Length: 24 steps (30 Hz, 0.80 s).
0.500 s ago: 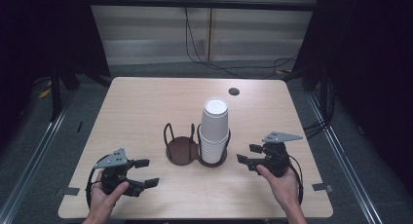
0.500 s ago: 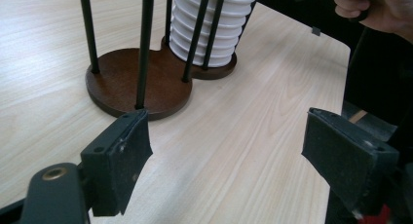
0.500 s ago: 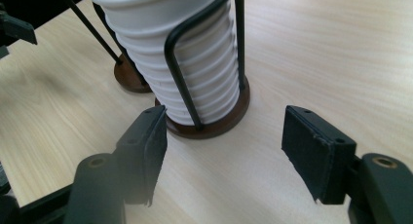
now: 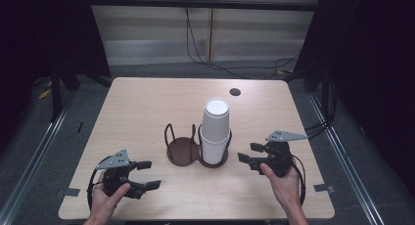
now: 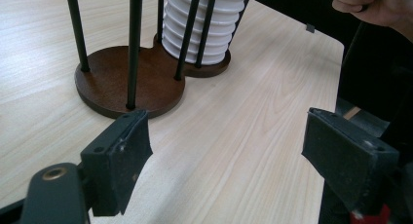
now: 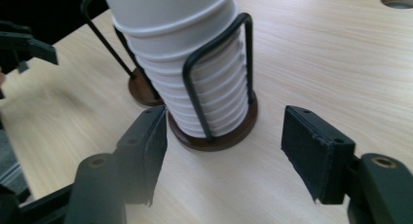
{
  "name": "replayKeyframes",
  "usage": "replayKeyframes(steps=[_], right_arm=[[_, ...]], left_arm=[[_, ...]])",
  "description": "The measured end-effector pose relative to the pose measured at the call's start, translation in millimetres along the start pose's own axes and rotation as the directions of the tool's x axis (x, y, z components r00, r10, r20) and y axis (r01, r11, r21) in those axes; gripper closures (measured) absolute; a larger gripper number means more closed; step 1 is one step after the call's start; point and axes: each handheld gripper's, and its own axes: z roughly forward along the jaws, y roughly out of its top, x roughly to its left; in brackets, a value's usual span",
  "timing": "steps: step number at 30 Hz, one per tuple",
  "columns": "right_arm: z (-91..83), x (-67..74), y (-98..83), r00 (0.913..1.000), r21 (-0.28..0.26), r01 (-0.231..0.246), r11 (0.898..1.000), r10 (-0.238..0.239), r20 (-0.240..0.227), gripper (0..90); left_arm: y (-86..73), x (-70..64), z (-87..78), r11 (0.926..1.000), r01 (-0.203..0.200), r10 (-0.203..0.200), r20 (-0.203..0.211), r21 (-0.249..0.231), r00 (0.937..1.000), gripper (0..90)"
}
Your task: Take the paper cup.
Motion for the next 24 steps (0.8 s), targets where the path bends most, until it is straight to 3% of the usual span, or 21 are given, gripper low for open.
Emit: replayKeyframes(steps=[5,12,24], right_arm=[[-0.9,4.6,4.7,0.9995,0.003,-0.002,1.000,0.002,-0.031,27.8],[-3.5,11.5,18.7,0.9985,-0.049,0.027,0.998,-0.029,-0.046,21.5],[-8.0,22.1,47.9,0.9930,-0.121,0.070,0.990,-0.080,-0.086,20.6]], left_arm=[[-0.1,-1.5,-0.9,1.0000,-0.008,0.008,0.006,-0.003,0.9999,17.6],[-0.9,-0.7,-0.6,1.0000,0.002,-0.002,0.001,-0.003,1.0000,17.6],[-0.9,-0.5,0.5,1.0000,0.001,-0.001,0.002,0.001,1.0000,17.6]])
